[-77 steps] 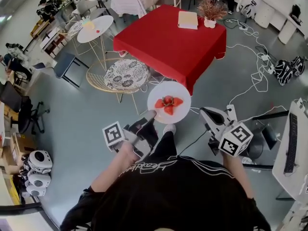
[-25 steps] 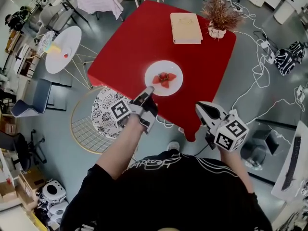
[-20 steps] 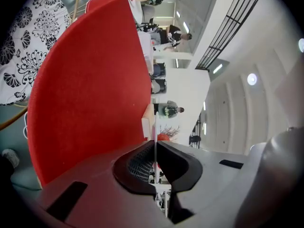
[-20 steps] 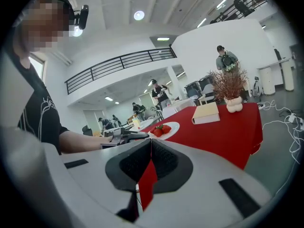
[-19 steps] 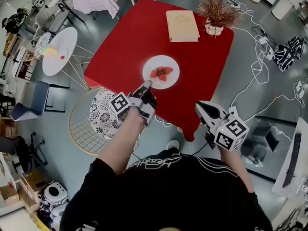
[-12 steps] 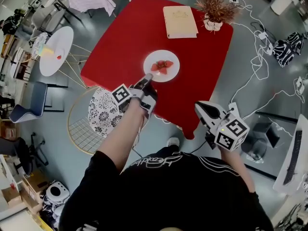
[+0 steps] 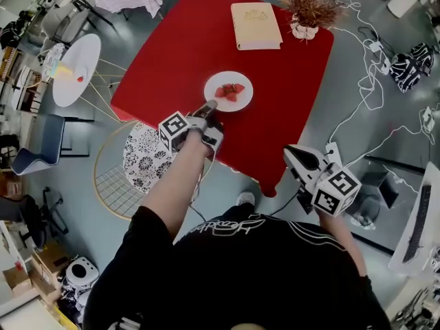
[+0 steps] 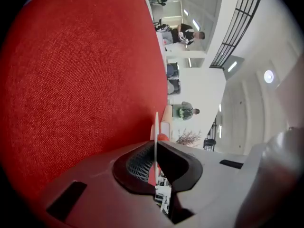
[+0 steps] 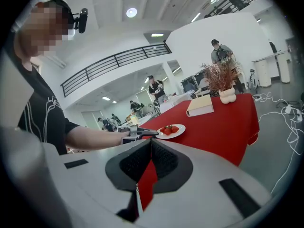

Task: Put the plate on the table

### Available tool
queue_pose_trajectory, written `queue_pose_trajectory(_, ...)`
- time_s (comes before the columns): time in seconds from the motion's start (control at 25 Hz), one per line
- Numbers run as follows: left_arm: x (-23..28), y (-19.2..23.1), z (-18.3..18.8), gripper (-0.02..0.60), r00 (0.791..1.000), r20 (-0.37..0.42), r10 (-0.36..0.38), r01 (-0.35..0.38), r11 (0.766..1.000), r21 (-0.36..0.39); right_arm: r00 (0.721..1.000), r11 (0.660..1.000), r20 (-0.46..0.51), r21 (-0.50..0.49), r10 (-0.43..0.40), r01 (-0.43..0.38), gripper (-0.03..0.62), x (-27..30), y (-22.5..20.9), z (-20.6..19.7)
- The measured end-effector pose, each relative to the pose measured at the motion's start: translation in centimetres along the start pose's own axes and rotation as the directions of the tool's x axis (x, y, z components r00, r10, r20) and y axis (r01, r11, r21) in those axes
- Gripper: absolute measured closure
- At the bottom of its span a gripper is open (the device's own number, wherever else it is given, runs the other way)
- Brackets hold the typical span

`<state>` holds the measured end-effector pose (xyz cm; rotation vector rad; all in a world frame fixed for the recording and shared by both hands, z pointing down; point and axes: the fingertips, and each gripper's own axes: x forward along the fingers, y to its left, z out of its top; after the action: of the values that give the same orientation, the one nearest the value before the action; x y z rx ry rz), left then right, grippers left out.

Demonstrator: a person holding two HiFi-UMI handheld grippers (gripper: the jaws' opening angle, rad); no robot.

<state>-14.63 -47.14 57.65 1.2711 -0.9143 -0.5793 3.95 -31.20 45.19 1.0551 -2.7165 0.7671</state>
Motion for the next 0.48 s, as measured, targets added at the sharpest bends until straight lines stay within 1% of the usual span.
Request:
queue_pose_trajectory(0.2,-0.1,1.1,0.1,0.563,0.999,0.023,0.039,-0.039,0.999,-0.029,1.0,1.0,0.003,0.008,0.006,-0.006,0.586,-0.1,-0.1,0.2)
queue_pose_trajectory(0.32,-0.1,1.4,0.2,0.563,0.998,0.032,0.061,-0.06,0.998,-0.023,1.0,1.0,0.004,0.011,0.01,-0.01,0.586,-0.1,-0.2,0.3)
queue_pose_trajectory(0.48,0.1,0.9,-0.2,0.561,0.998,0.017,0.068,-0.068,0.998,0.004,1.0,0.999,0.012,0.036,0.021,-0.021,0.586,-0.1,-0.4,0.5)
